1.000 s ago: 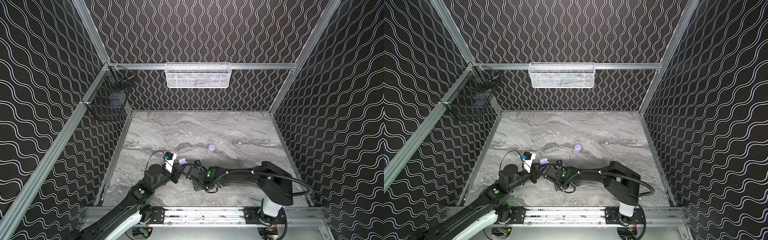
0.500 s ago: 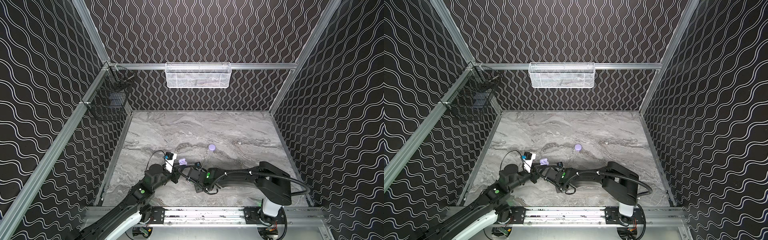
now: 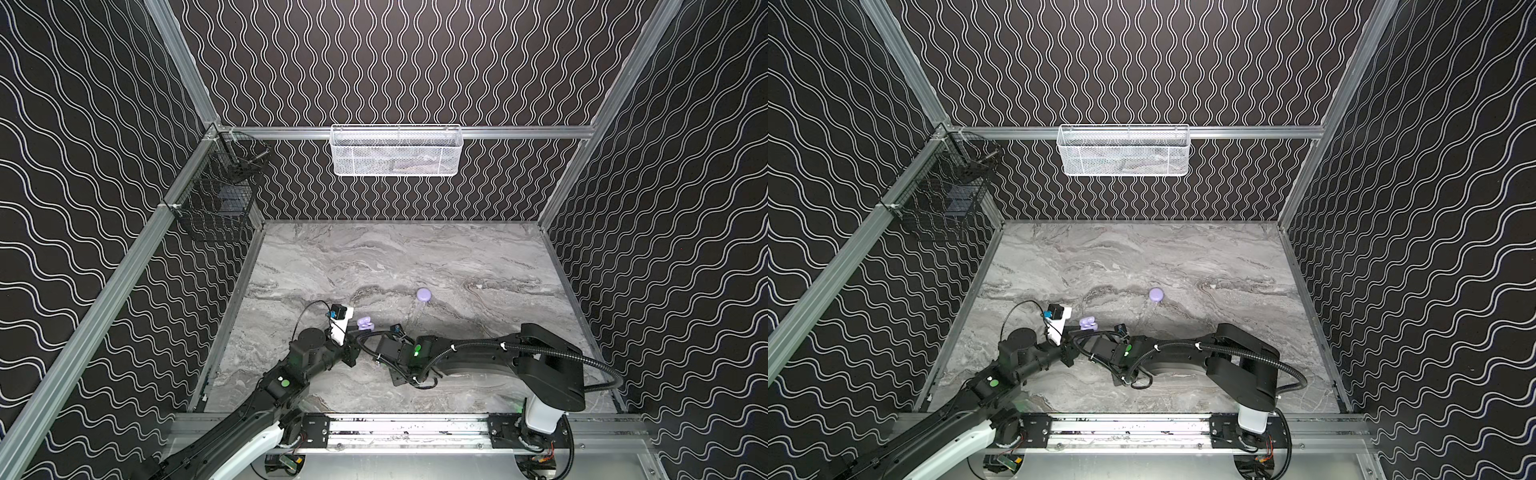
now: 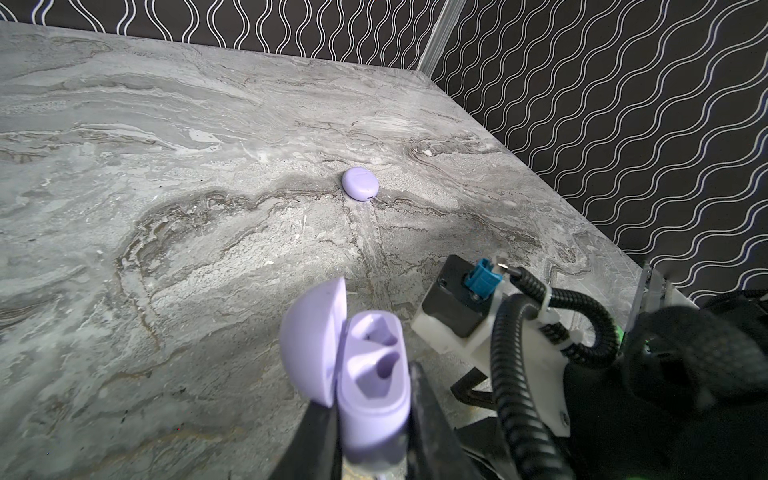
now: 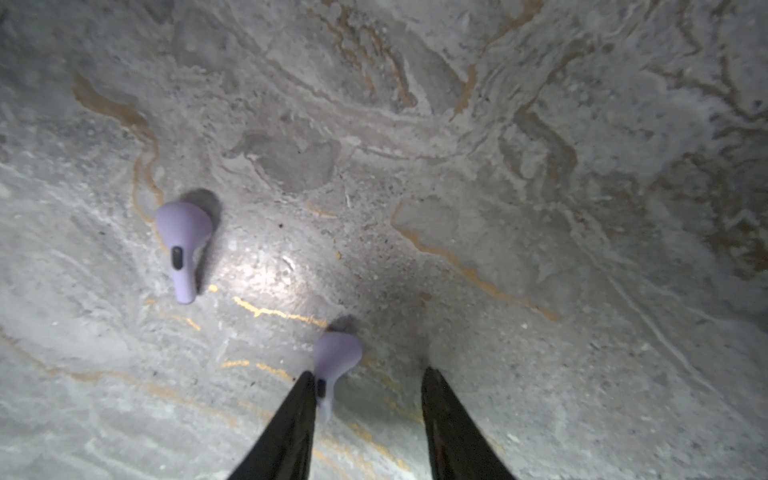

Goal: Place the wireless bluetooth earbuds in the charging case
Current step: 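Lower the open right gripper over the earbud nearest the robot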

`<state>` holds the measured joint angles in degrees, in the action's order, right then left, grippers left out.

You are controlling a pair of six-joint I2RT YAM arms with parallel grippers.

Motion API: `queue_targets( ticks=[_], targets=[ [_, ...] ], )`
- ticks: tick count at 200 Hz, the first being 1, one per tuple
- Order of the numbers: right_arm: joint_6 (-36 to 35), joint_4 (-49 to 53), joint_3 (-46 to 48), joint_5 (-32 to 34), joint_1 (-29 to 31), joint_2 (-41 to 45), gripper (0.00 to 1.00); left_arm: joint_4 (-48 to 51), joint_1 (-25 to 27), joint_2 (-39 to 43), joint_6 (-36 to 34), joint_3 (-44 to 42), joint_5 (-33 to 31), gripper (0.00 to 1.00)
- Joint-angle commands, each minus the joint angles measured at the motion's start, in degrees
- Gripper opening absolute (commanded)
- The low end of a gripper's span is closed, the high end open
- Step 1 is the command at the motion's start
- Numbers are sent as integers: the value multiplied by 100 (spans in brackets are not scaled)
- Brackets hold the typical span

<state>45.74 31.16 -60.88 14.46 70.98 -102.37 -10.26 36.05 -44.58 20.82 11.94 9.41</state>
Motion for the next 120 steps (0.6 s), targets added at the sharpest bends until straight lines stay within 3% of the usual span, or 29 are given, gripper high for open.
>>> queue_targets(
  ticks=[1, 120],
  targets=[
    [-5, 116, -35, 58, 17, 58, 45, -125, -8, 2, 4, 10, -45, 15],
    [-238, 369, -512, 137, 6, -252, 46, -99, -19, 50, 16, 1, -70, 15]
  ],
)
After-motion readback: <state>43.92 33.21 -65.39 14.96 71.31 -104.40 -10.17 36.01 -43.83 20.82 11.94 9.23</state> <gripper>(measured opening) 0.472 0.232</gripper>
